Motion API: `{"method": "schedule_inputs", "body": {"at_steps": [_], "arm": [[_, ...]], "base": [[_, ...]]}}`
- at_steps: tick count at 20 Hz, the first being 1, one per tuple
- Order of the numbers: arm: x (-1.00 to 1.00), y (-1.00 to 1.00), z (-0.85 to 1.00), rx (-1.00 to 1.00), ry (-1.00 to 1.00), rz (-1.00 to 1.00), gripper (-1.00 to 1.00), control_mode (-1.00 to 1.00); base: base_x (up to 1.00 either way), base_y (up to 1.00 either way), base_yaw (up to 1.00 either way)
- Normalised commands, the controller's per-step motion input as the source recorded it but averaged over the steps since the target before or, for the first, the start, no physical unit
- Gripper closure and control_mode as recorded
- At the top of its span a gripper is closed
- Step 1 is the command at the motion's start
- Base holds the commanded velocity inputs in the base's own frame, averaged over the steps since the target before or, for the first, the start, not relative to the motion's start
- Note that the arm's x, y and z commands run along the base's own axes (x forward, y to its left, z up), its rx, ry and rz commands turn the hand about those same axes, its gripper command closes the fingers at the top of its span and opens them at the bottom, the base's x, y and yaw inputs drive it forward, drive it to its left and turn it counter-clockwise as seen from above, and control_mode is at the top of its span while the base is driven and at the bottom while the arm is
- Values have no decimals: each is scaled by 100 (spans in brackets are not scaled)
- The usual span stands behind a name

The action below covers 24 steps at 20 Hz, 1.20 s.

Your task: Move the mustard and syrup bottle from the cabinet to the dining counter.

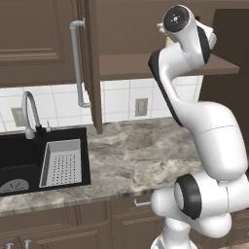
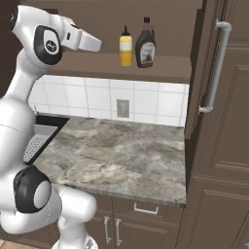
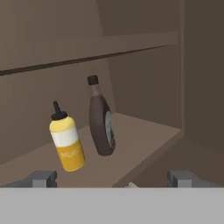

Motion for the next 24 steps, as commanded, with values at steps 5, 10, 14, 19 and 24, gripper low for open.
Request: {"method": "schedule_inputs", "body": {"at_steps": [5, 10, 14, 19, 24], "arm": [[36, 0, 0, -1, 11, 0, -100, -100], [41, 0, 0, -1, 6, 0, -100, -100], [28, 0, -2, -1, 0, 0, -100, -100], [29, 0, -13, 0, 0, 0, -100, -100], [28, 0, -10, 0, 0, 0, -100, -100]], "base": [[0, 0, 0], [0, 0, 0], [0, 0, 0], [0, 0, 0], [0, 0, 0]]}}
